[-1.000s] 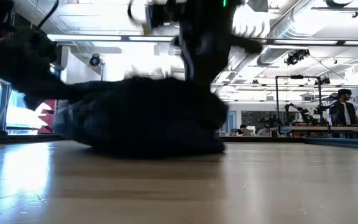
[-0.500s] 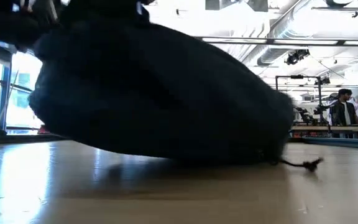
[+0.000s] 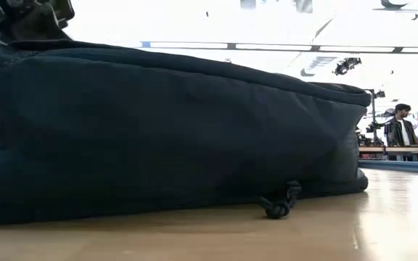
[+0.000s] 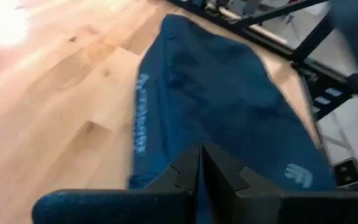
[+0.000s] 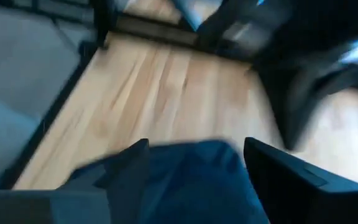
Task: Unpack backpack
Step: Open the blue backpack
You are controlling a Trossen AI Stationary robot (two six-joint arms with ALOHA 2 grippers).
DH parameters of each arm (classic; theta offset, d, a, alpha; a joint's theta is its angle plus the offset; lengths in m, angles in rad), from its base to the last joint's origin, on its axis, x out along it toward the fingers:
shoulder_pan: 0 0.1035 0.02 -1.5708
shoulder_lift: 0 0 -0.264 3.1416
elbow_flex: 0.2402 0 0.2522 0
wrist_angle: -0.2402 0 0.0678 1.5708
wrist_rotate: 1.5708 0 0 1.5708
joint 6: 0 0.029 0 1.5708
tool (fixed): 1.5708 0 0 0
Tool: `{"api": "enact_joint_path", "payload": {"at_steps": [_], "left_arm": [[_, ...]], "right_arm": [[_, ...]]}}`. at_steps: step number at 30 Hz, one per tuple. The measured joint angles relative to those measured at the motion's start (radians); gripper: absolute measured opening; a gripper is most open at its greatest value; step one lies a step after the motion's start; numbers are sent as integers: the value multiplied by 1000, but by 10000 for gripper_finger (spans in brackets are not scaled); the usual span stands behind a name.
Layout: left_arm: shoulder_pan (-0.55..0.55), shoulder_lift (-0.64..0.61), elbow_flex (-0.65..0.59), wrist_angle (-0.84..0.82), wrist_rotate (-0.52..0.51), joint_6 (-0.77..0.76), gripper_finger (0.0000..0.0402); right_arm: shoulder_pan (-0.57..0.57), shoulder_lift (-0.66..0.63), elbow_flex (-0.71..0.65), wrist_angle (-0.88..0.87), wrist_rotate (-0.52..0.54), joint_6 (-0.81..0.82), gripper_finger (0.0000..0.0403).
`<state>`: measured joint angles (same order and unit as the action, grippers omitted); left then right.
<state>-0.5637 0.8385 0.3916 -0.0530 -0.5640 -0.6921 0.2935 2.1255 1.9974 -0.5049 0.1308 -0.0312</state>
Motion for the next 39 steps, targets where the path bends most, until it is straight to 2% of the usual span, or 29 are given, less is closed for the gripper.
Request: {"api": "enact_joint_path", "payload": {"at_steps": [8, 11, 12, 16, 18, 20, 25, 32, 36, 39], "left_arm": [[-12, 18, 1, 28, -39, 40, 0], [-12, 22, 0, 18, -40, 38, 0], [-9, 29, 0, 35, -100, 4, 0], [41, 73, -1, 91, -632, -214, 0], [58, 80, 2, 104, -768, -243, 0], [79, 80, 0, 101, -835, -238, 0], [95, 81, 0, 102, -754, -176, 0], [93, 84, 0, 97, -498, -105, 0], [92, 84, 0, 104, -357, -99, 0], [92, 84, 0, 103, -267, -99, 0]], "right_arm": [[-15, -24, -1, 233, 10, 28, 256], [-14, -25, -1, 266, 8, 66, 256], [-13, -25, -1, 267, 8, 83, 256], [-9, -25, -1, 270, 8, 117, 256], [-10, -25, -1, 262, 9, 117, 256], [-10, -24, -2, 254, 10, 118, 256], [-10, -24, -2, 255, 17, 103, 256], [-10, -23, -2, 267, 16, 116, 256], [-31, -23, -2, 306, 12, 223, 256], [-38, -23, -3, 306, 87, 249, 256]]}}
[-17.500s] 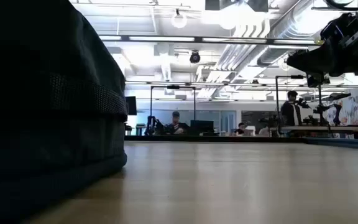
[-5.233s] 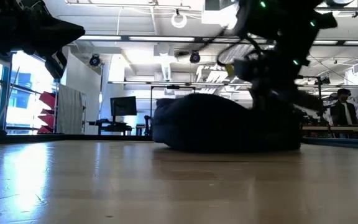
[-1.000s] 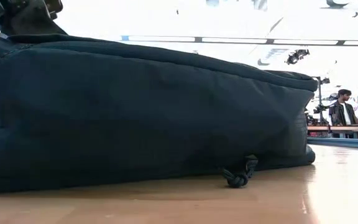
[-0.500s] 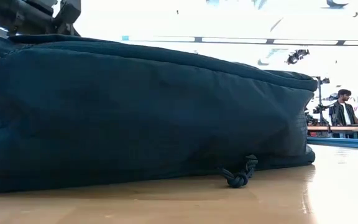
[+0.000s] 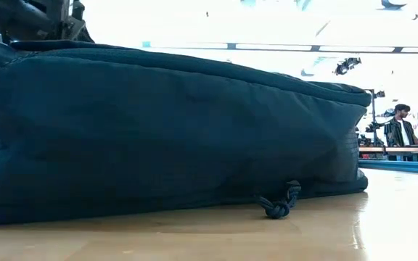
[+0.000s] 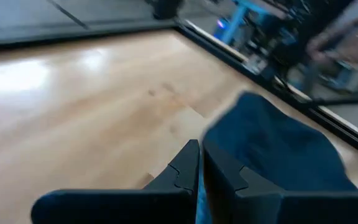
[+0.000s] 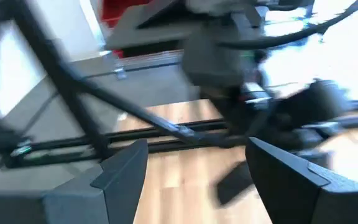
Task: Unpack backpack
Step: Open the blue backpack
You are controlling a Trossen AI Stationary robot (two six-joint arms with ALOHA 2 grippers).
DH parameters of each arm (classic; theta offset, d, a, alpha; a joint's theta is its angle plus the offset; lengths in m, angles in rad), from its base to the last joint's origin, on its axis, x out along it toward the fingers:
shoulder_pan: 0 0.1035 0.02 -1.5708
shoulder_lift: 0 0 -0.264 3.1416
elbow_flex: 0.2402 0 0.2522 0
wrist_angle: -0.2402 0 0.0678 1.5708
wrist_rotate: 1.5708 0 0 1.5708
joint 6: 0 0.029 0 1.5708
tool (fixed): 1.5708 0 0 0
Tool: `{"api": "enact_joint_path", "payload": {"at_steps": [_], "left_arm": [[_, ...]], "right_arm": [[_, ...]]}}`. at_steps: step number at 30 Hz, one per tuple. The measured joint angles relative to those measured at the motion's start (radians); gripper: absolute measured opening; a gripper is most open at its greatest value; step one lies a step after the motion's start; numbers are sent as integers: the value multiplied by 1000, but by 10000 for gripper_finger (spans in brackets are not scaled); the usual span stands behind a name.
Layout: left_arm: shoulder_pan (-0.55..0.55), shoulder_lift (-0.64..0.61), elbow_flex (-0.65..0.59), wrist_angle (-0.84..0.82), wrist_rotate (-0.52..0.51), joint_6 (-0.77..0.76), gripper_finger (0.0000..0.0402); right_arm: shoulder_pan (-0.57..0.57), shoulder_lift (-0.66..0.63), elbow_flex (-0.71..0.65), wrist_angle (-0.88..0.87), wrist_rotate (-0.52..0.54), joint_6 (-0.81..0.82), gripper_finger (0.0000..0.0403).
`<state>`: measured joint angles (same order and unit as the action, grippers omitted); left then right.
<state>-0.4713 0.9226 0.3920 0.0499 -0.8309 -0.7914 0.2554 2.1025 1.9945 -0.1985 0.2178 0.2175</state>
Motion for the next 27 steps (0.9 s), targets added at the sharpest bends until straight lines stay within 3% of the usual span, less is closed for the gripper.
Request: {"api": "enact_joint_path", "payload": {"at_steps": [7, 12, 16, 22, 27], "left_arm": [[0, 0, 0, 0, 72, 0, 0], [0, 0, 0, 0, 73, 0, 0], [0, 0, 0, 0, 73, 0, 0], [0, 0, 0, 0, 73, 0, 0], [0, 0, 0, 0, 73, 1, 0]], "right_arm": [[36, 0, 0, 84, 387, 29, 256], [51, 0, 0, 86, 570, 18, 256], [53, 1, 0, 7, 497, -17, 256], [29, 1, 0, 15, 186, -125, 256], [25, 1, 0, -22, 169, -105, 256]]}}
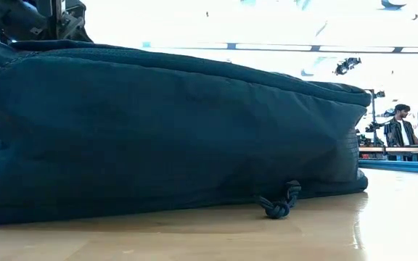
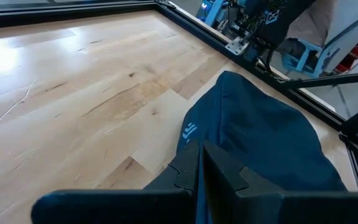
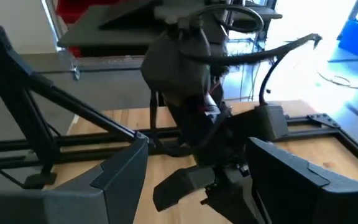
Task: Unpack backpack
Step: Open the blue backpack
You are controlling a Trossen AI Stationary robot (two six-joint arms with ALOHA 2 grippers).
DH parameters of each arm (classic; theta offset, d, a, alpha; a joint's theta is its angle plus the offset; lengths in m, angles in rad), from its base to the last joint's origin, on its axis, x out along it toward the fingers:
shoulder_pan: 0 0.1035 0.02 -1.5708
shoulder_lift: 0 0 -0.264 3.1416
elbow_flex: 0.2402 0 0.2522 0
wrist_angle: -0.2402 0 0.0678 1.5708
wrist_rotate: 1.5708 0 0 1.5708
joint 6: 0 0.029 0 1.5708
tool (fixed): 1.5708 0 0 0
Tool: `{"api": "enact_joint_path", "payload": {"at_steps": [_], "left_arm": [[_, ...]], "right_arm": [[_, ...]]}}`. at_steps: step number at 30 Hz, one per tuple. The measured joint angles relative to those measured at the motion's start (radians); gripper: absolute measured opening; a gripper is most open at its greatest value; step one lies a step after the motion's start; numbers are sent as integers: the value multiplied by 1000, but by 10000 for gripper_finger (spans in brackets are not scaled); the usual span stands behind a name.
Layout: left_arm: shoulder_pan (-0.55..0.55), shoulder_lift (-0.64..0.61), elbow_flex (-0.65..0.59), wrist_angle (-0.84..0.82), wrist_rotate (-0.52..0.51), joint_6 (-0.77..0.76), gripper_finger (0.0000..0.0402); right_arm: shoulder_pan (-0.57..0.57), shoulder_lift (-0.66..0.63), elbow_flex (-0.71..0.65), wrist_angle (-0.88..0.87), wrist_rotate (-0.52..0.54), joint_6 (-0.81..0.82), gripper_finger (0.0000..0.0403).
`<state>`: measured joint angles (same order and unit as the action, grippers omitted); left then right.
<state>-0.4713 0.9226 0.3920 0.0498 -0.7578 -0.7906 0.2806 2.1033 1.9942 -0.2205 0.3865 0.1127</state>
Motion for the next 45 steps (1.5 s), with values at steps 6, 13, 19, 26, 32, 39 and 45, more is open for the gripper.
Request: {"api": "enact_joint_path", "payload": {"at_steps": [6, 13, 19, 26, 32, 39, 45], "left_arm": [[0, 0, 0, 0, 0, -1, 0], [0, 0, 0, 0, 0, 0, 0], [0, 0, 0, 0, 0, 0, 0], [0, 0, 0, 1, -2, 0, 0], [2, 0, 0, 0, -30, 10, 0], [54, -1, 0, 0, -158, 129, 1], [187, -85, 73, -331, -59, 86, 28]], "right_arm": [[-1, 0, 0, -81, 21, -68, 256], [2, -1, 0, -87, 20, -69, 256], [1, -1, 0, -77, 16, -20, 256], [0, -1, 0, -55, 1, -50, 256], [-6, -2, 0, -83, -160, -142, 256], [6, -10, 4, -98, -338, -312, 256], [28, -60, 36, -426, -342, -358, 256]]}}
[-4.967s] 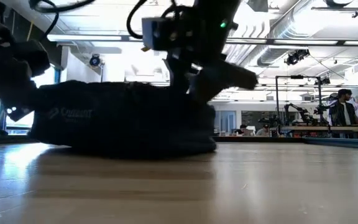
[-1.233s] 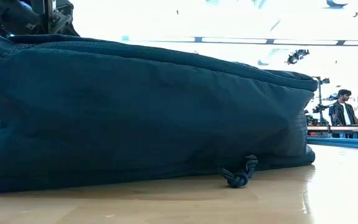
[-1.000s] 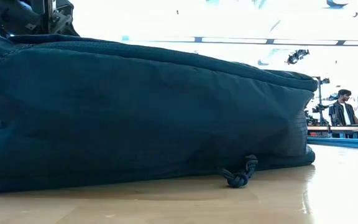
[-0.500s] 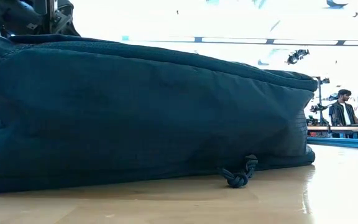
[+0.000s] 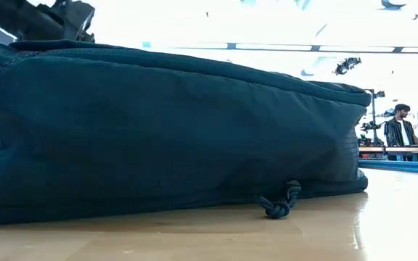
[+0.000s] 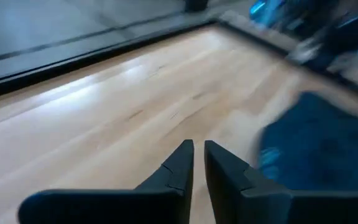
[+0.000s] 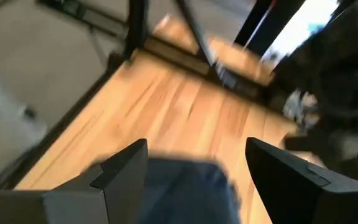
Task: Unpack backpack
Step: Open the blue backpack
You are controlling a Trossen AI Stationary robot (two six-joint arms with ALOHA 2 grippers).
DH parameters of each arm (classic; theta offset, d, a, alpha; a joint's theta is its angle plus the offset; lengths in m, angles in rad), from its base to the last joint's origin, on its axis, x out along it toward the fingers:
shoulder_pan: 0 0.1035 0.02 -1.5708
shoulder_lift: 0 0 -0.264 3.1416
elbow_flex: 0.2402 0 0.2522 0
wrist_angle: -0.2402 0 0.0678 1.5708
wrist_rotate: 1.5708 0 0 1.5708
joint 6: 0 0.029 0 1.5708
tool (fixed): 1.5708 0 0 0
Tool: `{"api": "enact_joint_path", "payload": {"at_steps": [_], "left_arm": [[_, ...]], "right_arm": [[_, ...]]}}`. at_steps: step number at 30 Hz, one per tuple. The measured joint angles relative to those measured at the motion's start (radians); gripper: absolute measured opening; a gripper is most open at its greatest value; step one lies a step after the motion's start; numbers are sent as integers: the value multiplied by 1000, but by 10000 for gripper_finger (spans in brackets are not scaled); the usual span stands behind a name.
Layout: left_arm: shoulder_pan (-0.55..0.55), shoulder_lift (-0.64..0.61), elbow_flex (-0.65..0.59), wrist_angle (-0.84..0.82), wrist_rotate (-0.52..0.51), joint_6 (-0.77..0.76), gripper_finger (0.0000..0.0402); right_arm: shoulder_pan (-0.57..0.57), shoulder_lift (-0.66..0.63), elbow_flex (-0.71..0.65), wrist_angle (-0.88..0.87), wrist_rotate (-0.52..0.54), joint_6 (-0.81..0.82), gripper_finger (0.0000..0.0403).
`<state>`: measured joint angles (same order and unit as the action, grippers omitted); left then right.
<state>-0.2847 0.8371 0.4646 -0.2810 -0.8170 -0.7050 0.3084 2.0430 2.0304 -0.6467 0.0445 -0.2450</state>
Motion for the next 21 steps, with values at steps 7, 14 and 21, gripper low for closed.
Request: {"api": "enact_joint_path", "payload": {"at_steps": [7, 14, 21], "left_arm": [[106, -111, 27, -322, 128, -91, 87], [28, -143, -75, -193, 402, -114, 142], [-104, -129, -184, 78, 412, -177, 167]], "right_arm": [[-112, 20, -29, -257, -13, -8, 256], [-341, 64, -94, -122, -328, -24, 256], [-380, 202, -96, -36, -576, 25, 258]]}}
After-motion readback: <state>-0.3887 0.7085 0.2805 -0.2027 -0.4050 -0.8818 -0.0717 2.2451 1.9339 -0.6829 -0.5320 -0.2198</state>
